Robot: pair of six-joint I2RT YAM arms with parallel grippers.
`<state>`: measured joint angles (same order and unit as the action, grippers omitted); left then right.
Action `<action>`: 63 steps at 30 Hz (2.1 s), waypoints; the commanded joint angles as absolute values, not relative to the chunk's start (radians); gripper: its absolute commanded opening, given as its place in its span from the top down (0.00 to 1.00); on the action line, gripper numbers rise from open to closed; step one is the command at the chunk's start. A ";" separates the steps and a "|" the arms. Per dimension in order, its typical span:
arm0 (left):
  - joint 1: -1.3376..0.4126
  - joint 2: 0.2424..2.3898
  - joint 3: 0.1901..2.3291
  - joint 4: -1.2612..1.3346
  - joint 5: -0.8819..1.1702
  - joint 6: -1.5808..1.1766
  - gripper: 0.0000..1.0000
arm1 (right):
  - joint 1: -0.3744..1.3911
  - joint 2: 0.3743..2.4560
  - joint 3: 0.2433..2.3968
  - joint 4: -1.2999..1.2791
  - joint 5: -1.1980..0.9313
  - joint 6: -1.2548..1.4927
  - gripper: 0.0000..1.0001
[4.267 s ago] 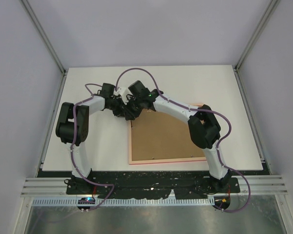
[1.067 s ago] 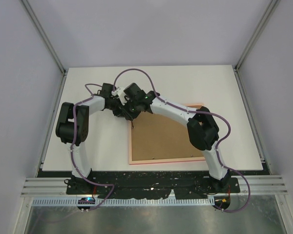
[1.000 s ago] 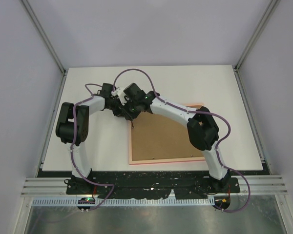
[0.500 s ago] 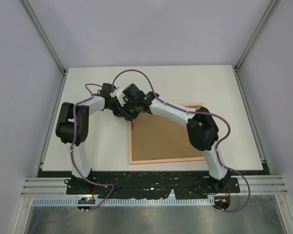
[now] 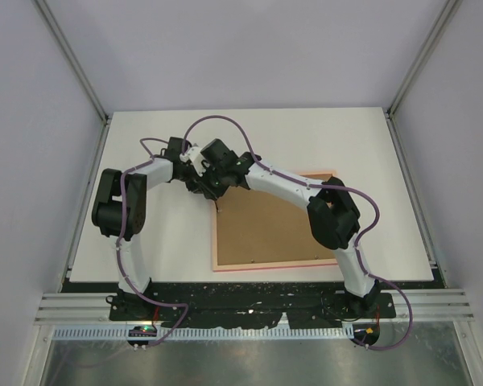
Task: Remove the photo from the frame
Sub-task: Release the photo frame item from the photo frame.
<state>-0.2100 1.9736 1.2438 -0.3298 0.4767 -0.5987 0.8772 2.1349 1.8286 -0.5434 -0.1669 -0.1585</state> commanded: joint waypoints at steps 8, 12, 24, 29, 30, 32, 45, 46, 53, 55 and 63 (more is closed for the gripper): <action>-0.201 1.999 1.241 -0.325 0.469 -0.618 1.00 | 0.885 2.131 1.859 -0.549 -0.233 -0.175 0.92; -0.201 1.999 1.241 -0.325 0.468 -0.617 1.00 | 0.885 2.128 1.867 -0.568 -0.264 -0.186 0.92; -0.201 1.999 1.241 -0.325 0.469 -0.617 1.00 | 0.885 2.129 1.871 -0.586 -0.282 -0.196 0.92; -0.201 1.997 1.241 -0.327 0.466 -0.617 1.00 | 0.885 2.129 1.878 -0.595 -0.290 -0.202 0.92; -0.202 1.996 1.239 -0.327 0.468 -0.615 1.00 | 0.885 2.129 1.879 -0.598 -0.291 -0.204 0.92; -0.202 1.996 1.239 -0.327 0.465 -0.617 1.00 | 0.885 2.129 1.881 -0.603 -0.299 -0.207 0.92; -0.202 1.997 1.239 -0.327 0.466 -0.615 1.00 | 0.885 2.131 1.884 -0.635 -0.342 -0.241 0.92; -0.202 1.997 1.241 -0.327 0.466 -0.617 1.00 | 0.885 2.131 1.885 -0.640 -0.342 -0.242 0.92; -0.201 1.997 1.239 -0.325 0.466 -0.615 1.00 | 0.885 2.129 1.888 -0.621 -0.237 -0.229 0.92; -0.202 1.997 1.239 -0.325 0.465 -0.617 1.00 | 0.885 2.126 1.887 -0.600 -0.195 -0.216 0.92; -0.202 1.997 1.239 -0.325 0.466 -0.617 1.00 | 0.885 2.089 1.882 -0.565 -0.101 -0.183 0.92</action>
